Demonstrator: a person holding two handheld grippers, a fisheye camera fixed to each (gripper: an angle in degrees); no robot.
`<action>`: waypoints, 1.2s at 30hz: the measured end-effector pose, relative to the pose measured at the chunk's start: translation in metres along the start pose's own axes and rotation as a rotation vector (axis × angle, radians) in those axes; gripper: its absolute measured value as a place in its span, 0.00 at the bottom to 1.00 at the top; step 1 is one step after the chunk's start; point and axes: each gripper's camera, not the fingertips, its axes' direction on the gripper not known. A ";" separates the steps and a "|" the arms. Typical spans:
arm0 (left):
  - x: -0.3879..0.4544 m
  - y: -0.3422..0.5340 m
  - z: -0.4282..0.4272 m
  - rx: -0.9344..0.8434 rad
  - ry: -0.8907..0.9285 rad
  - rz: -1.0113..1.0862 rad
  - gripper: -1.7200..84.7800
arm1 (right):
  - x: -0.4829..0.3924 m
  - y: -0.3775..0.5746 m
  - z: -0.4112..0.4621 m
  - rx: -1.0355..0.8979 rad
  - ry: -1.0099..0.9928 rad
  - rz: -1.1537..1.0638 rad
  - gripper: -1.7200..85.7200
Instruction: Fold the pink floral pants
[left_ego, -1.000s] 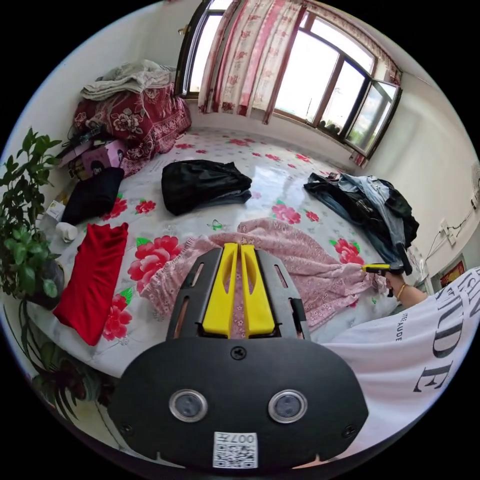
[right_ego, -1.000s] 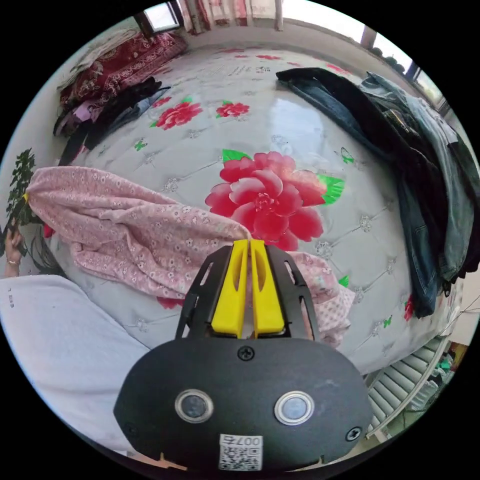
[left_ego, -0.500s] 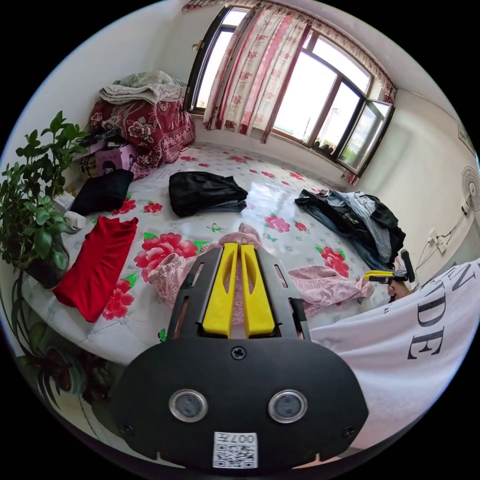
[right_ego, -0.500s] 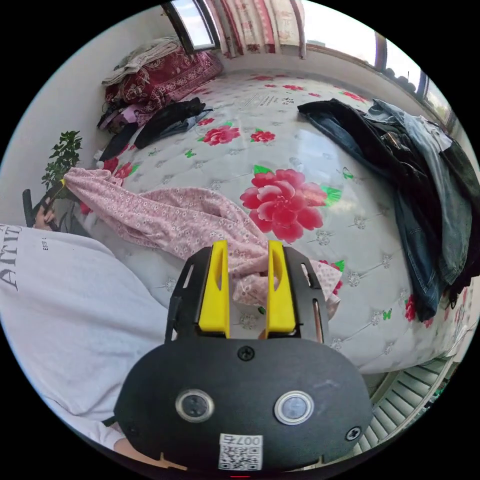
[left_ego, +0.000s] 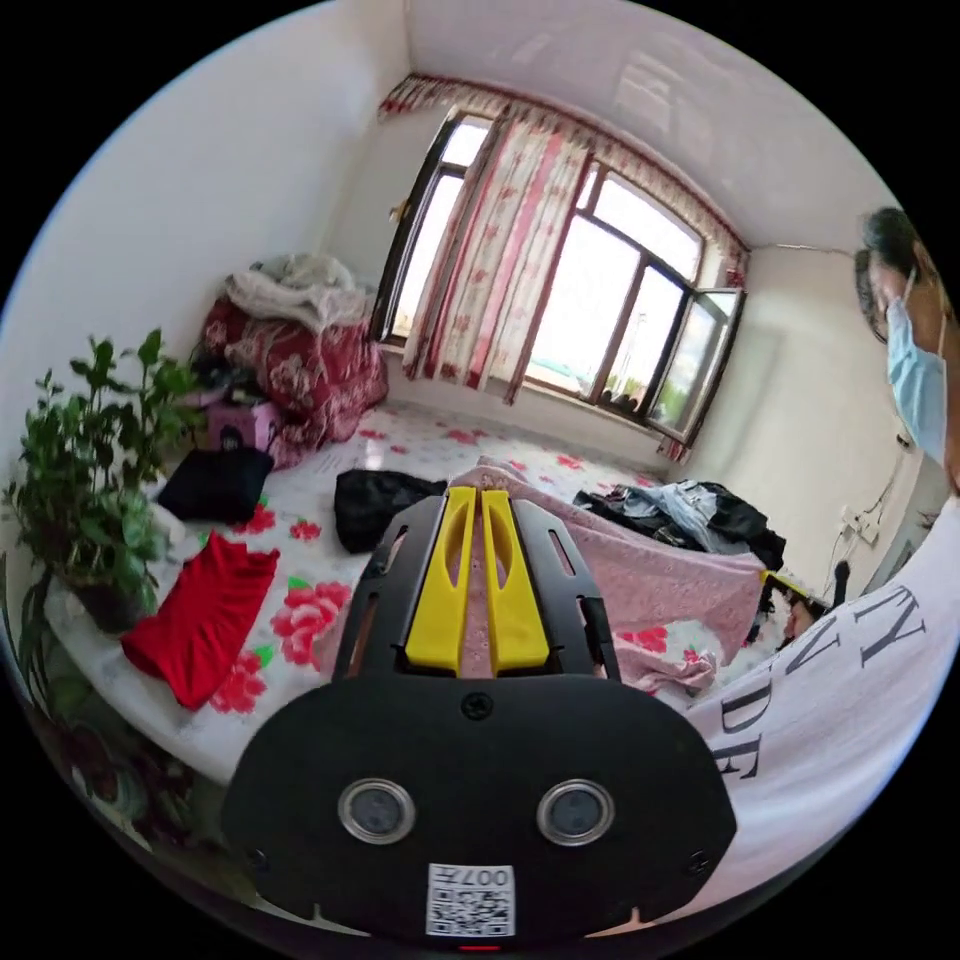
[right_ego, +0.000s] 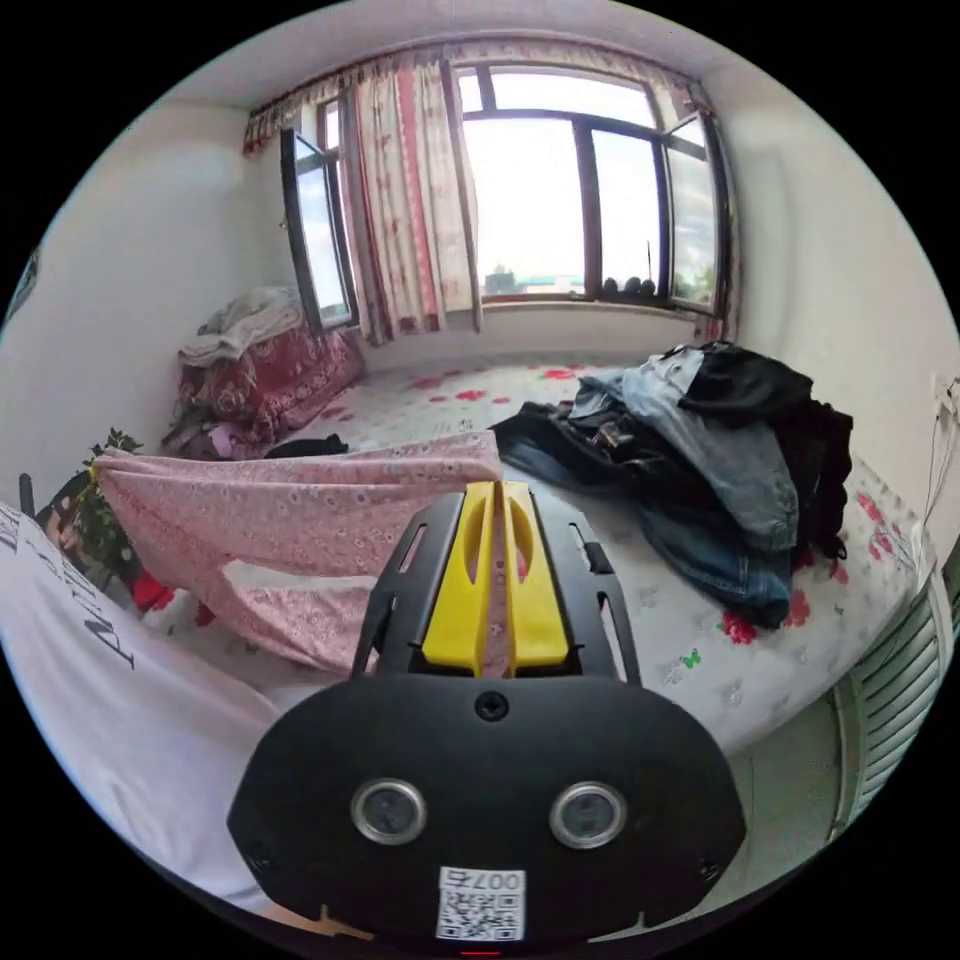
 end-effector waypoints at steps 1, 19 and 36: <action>0.011 -0.012 0.003 0.047 -0.008 0.042 0.01 | -0.002 -0.014 -0.018 0.080 0.026 -0.013 0.02; -0.040 0.036 0.262 -0.519 -0.470 -0.077 0.08 | -0.002 0.040 0.167 -0.495 -0.002 -0.032 0.16; -0.022 0.110 0.351 -0.921 -0.617 0.025 0.08 | 0.022 0.048 0.109 -0.591 -0.270 0.069 0.05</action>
